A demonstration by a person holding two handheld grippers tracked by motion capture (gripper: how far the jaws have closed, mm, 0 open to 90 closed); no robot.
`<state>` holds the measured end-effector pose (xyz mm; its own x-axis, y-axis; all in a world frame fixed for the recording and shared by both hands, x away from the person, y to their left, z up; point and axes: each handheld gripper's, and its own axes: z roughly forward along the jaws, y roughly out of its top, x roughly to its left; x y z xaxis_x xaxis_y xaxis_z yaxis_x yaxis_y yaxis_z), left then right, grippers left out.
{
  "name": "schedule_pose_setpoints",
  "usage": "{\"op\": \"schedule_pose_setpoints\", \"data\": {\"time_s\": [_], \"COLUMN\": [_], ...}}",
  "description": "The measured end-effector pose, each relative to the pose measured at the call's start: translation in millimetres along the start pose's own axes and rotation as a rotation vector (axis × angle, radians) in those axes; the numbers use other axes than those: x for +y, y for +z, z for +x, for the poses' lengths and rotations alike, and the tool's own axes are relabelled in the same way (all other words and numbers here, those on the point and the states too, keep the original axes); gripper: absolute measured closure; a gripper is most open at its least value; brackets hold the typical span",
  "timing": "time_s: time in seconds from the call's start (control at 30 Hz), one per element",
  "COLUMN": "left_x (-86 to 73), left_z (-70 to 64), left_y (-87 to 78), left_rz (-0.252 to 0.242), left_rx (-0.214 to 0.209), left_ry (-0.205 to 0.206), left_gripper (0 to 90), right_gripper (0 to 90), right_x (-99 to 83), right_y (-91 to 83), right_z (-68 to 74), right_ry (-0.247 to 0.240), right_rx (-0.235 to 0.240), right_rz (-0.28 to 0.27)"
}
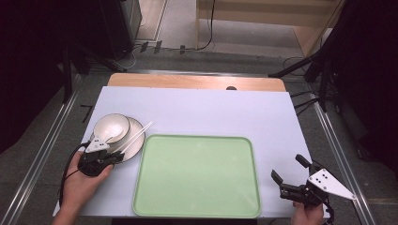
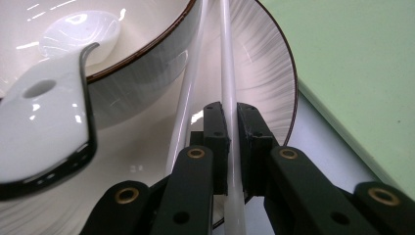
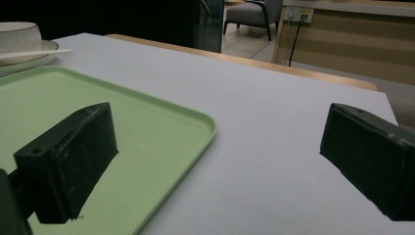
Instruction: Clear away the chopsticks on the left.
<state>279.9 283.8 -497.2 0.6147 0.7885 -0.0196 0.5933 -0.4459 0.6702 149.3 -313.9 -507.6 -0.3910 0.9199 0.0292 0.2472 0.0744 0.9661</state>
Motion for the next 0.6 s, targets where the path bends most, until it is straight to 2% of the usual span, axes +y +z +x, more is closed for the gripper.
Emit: {"op": "schedule_pose_setpoints", "data": {"time_s": [0.3,0.47,0.53,0.6], "left_x": [5.9,9.8,10.5,10.9], "left_z": [-9.3,-21.1,-25.1,-29.5], "left_y": [-12.3,-16.6,-16.3,-15.8], "left_rz": [-0.031,-0.051,-0.063,-0.069], "left_rx": [-0.008,-0.019,-0.038,-0.061], "left_ry": [-0.005,-0.001,-0.008,-0.035], "left_gripper": [84.7,84.6,84.6,84.6], "right_gripper": [0.5,0.5,0.5,0.5], "right_x": [0.0,-0.4,-0.3,-0.3], "right_y": [-0.5,-0.8,-0.7,-0.4], "right_z": [-0.5,-1.5,-1.5,-1.3], "right_ry": [-0.005,0.001,0.002,0.002], "right_rx": [0.0,0.001,0.001,0.003], "right_rz": [0.0,-0.001,-0.002,-0.002]}}
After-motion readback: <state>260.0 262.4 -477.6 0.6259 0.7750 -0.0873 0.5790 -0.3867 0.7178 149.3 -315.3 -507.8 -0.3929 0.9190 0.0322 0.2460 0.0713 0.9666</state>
